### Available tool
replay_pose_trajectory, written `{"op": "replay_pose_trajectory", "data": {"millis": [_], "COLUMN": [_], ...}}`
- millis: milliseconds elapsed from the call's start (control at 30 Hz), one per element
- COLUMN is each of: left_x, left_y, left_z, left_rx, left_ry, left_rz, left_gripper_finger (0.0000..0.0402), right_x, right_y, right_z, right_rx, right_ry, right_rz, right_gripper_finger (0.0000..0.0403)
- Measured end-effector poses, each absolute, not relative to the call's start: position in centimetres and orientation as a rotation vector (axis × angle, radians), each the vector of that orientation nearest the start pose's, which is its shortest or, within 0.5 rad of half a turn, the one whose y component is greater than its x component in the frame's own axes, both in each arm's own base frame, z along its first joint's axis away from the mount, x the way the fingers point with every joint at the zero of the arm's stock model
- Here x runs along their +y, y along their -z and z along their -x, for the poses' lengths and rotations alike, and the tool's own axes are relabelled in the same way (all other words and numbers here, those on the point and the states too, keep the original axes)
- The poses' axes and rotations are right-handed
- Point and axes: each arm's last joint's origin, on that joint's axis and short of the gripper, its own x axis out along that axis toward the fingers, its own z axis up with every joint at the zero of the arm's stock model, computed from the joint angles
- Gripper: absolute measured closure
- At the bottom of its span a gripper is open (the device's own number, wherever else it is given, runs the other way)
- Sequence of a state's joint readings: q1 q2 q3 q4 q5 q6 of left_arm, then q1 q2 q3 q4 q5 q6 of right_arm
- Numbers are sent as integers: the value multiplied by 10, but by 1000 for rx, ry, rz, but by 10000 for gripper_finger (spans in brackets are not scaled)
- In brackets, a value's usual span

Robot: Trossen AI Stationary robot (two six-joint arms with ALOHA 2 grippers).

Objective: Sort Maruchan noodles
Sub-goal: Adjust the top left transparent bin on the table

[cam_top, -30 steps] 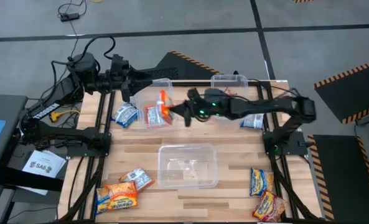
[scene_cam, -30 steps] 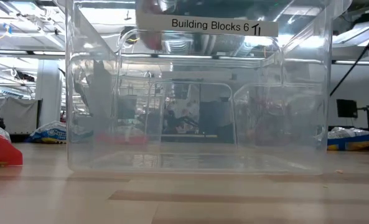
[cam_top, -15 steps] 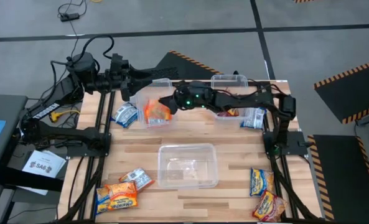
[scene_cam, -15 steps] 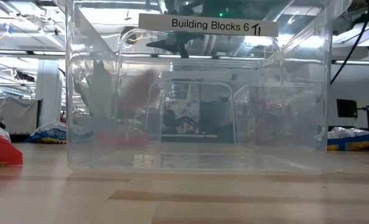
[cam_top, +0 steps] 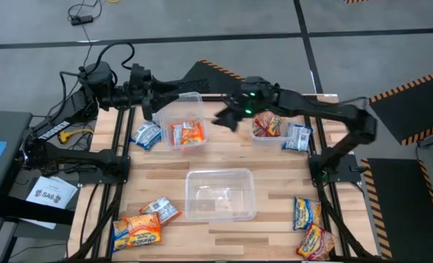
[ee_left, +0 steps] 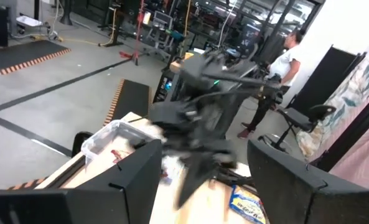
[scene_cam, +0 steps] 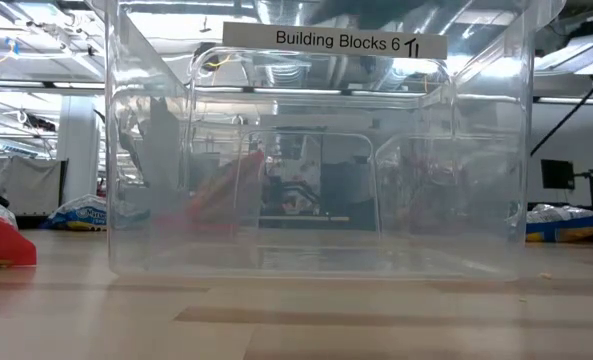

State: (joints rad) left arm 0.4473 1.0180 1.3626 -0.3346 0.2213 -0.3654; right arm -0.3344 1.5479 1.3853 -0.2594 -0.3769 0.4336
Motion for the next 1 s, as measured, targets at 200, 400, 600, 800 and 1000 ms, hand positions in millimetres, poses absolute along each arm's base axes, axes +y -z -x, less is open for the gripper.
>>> {"op": "replay_pose_trajectory", "data": {"millis": [200, 400, 600, 800, 1000], "left_x": [71, 58, 56, 57, 50], "left_y": [-448, -407, -382, -380, -369], "left_z": [-179, -189, -182, -177, -164], "left_rx": [-19, -190, -367, -346, -105], "left_ry": [-184, -44, -52, -101, -82], "left_rz": [293, 286, 370, 372, 527], "left_gripper_finger": [180, 180, 180, 180, 180], "right_x": [-65, -37, -28, -28, -29], "right_y": [-369, -369, -367, -368, -363], "right_z": [-264, -198, -164, -158, -165], "right_rx": [552, 445, 295, 258, 298], "right_ry": [198, 291, 365, 368, 377], "right_rz": [-421, -470, -526, -528, -527], "right_gripper_finger": [130, 130, 130, 130, 130]}}
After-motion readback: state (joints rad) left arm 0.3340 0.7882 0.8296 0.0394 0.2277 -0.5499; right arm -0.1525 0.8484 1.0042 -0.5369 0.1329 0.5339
